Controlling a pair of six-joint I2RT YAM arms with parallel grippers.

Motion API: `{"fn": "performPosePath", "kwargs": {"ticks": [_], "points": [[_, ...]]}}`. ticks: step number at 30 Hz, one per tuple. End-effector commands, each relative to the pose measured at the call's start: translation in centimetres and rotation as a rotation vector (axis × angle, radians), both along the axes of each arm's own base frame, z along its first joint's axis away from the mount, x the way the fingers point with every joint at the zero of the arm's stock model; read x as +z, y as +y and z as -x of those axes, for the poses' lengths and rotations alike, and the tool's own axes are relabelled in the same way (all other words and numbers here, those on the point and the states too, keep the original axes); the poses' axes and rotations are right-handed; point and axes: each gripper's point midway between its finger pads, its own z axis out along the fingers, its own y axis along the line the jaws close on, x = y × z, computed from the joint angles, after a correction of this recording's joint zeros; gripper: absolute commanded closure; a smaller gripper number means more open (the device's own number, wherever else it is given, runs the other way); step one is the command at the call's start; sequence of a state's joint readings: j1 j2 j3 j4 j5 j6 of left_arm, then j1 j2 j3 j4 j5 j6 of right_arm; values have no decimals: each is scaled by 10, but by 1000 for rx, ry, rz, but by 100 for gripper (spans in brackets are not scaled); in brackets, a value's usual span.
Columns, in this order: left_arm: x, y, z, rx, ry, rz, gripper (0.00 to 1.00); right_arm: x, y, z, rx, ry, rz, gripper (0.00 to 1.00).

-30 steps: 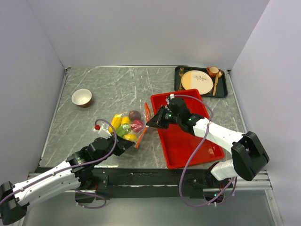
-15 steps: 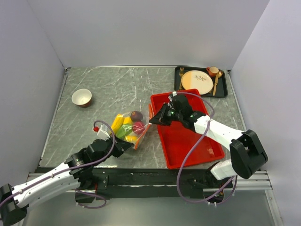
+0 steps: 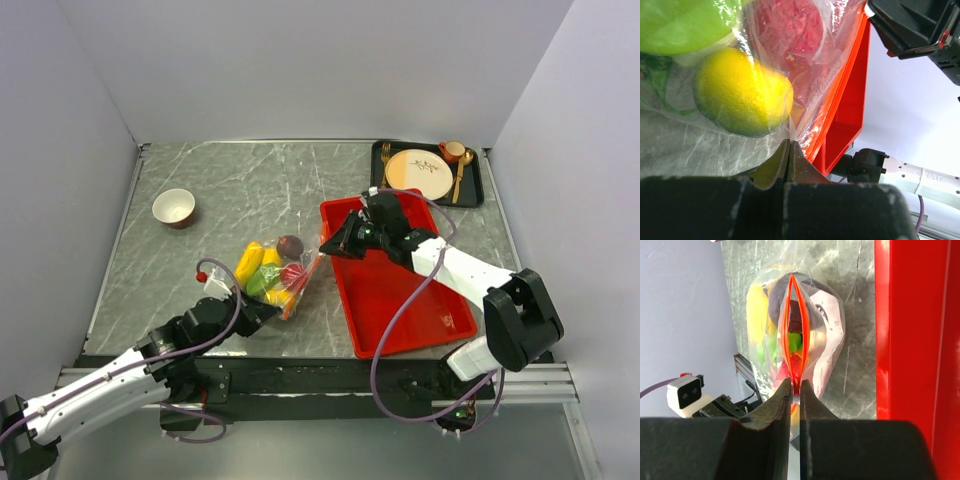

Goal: Place the food in the zip-top bag and seal the zipper
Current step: Zip the zipper food storage bag at the center of the board.

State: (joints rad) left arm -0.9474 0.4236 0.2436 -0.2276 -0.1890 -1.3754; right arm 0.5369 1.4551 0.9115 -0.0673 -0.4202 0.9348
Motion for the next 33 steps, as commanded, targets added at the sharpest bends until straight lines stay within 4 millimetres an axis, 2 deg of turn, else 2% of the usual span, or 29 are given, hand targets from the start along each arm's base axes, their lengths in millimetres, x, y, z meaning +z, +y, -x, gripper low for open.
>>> {"fn": "performPosePath", "kwargs": {"ticks": [1,22,33], "points": [[-19,6,6,-4,36,-46,99,28,-7,-35,-60,-123,-11,89],[-21,7,3,-5,22,-95,99,22,-19,-50,-74,-116,26,89],[-26,12,4,20,44,-78,99,32,-20,-68,-75,-142,29,89]]}}
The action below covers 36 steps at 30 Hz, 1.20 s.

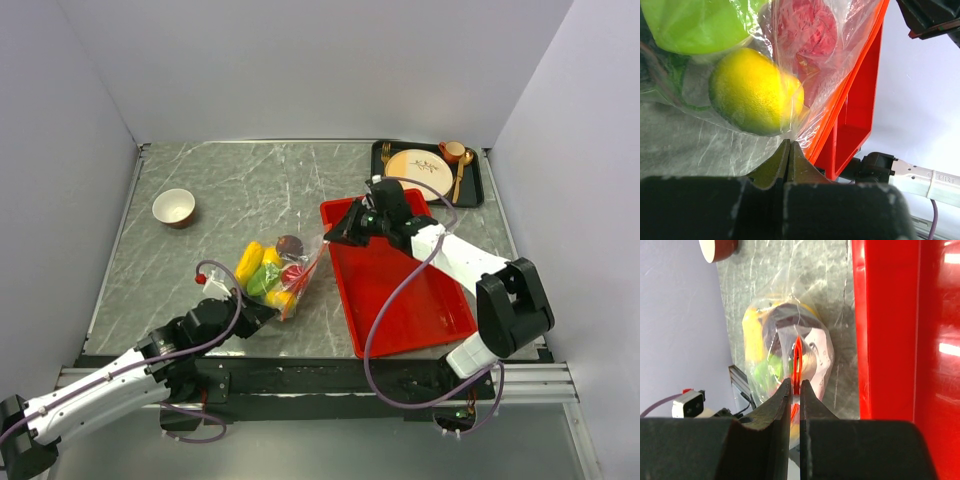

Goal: Place the food in the zip-top bag and seal the zipper
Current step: Zip the zipper food storage bag at the center of the board.

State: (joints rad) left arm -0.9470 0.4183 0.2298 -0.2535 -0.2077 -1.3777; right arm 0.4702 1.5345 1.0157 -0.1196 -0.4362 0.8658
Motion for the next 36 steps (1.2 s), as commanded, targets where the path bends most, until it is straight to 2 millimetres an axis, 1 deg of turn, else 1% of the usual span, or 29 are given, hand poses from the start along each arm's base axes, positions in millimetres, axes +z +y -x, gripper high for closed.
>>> {"fn": "performPosePath", "kwargs": {"ticks": [1,6,15,21,27,31,32,33,34,35,36], "points": [[-16,7,5,2,30,-48,99,29,-10,-37,-63,-121,-5,89],[-15,8,5,2,31,-50,99,32,-17,-46,-83,-130,-1,89],[-19,9,7,4,40,-46,99,31,-30,-61,-110,-133,13,89],[-18,9,7,5,39,-53,99,34,-33,-68,-115,-139,2,89],[-21,11,8,5,46,-62,99,32,-34,-73,-114,-137,1,89],[-17,9,7,5,34,-41,99,32,-31,-74,-98,-135,-17,88],[-16,9,6,7,33,-37,95,32,-30,-73,-88,-138,-20,86],[-14,9,6,6,32,-37,80,31,-29,-72,-81,-135,-22,85],[-6,8,4,11,17,-28,68,29,-31,-72,-86,-131,-12,84],[0,7,2,11,1,-25,58,27,-34,-72,-103,-131,9,77],[6,7,1,4,-23,-30,44,26,-45,-75,-157,-138,50,69]]}}
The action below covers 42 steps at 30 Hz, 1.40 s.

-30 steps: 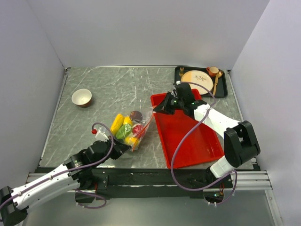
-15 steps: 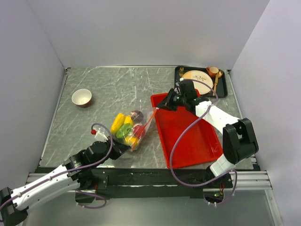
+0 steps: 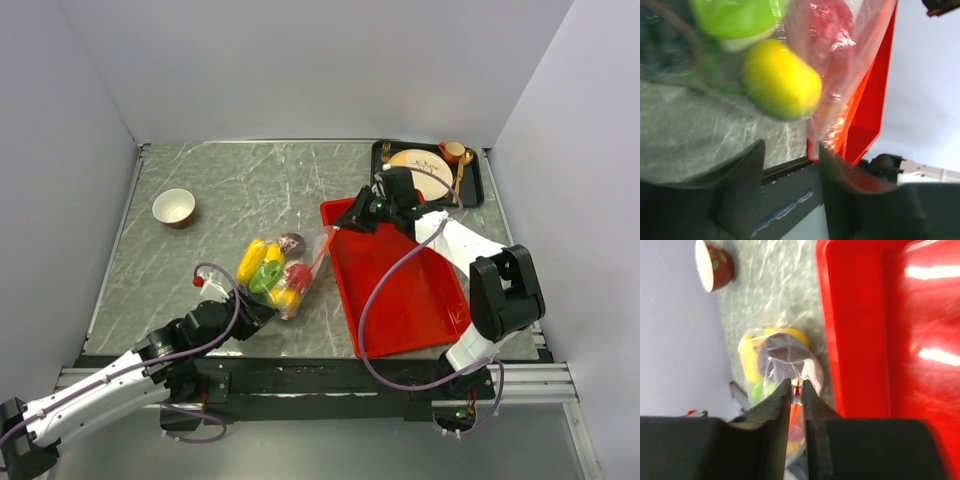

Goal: Place the food in the zip-top bag and seal the zipper
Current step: Zip the zipper food storage bag at the center of the board, then place the zipper food storage bag at the center of the board.

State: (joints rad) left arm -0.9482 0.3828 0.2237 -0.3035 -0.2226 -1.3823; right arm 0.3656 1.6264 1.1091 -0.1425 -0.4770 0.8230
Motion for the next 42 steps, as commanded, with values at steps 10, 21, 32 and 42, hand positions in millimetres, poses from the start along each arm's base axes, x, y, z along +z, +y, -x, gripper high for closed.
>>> {"fn": "performPosePath", "kwargs": {"ticks": [10,21,32,42], "points": [[84,14,-22,60,-178,-93,9,24,-42,-1,-160,-146,99,37],[89,17,-40,110,-201,-203,1,-15,-13,68,-13,-7,85,35],[97,-2,-57,73,-215,-176,1,-27,36,98,99,28,87,42],[95,24,-68,146,-186,-218,1,-12,59,81,154,-23,120,91]]}}
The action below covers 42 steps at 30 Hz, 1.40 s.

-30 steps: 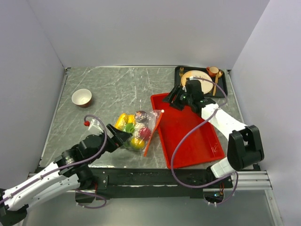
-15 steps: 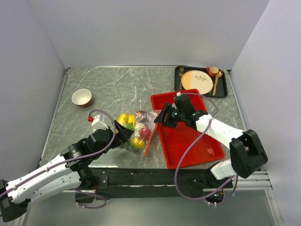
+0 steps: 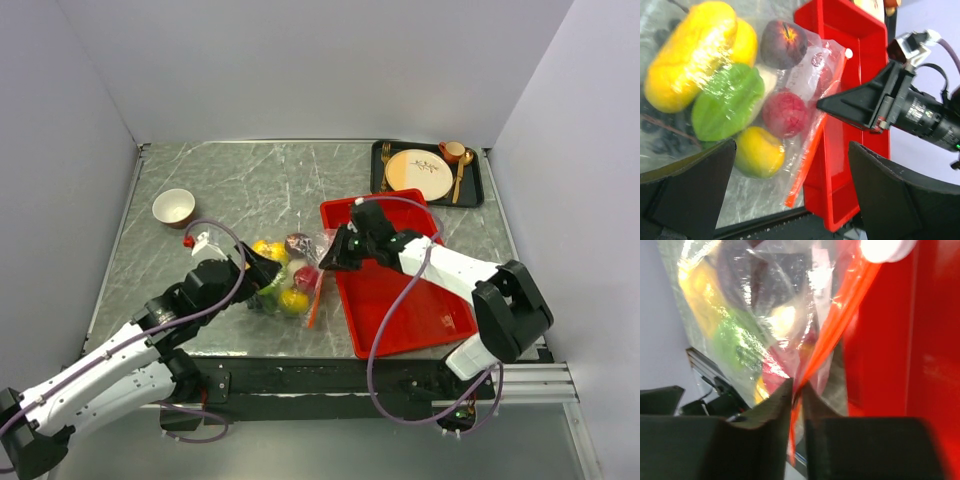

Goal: Place the food in the zip-top bag and seal the zipper
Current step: Place the zipper food storage bag at the center of the board.

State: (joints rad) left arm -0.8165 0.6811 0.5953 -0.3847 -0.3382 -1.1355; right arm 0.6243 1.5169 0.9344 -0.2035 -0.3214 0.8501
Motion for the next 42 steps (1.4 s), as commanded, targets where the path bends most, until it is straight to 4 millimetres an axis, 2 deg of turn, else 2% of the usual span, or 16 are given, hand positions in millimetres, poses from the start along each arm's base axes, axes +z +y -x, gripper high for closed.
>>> {"fn": "performPosePath", "kwargs": {"ticks": [1,2,4,5,6,8,9,13,20,29,36,42], "points": [[20,12,-5,21,-36,7,1,35,25,-16,58,-107,-36,94],[20,16,-7,34,-36,5,1,34,30,-15,80,-99,-39,95],[20,23,-8,55,-37,3,1,46,43,-18,126,-129,-55,96],[20,26,-8,64,-37,1,1,40,51,-12,163,-108,-45,96],[21,30,-9,83,-40,-3,1,52,62,-14,204,-136,-56,97],[16,45,-6,160,-4,-9,1,47,76,-6,261,-116,-30,98],[20,57,-8,224,-10,-6,1,60,85,-7,291,-149,-42,98],[39,84,0,311,-92,40,1,81,112,5,369,-188,-83,98],[38,119,14,430,-80,10,1,133,144,18,489,-262,-240,98],[34,128,19,478,-65,45,1,180,158,27,573,-304,-359,97],[29,137,24,524,-51,76,1,196,164,36,614,-307,-403,96],[31,145,27,554,-54,78,1,220,178,34,619,-310,-498,95]]}}
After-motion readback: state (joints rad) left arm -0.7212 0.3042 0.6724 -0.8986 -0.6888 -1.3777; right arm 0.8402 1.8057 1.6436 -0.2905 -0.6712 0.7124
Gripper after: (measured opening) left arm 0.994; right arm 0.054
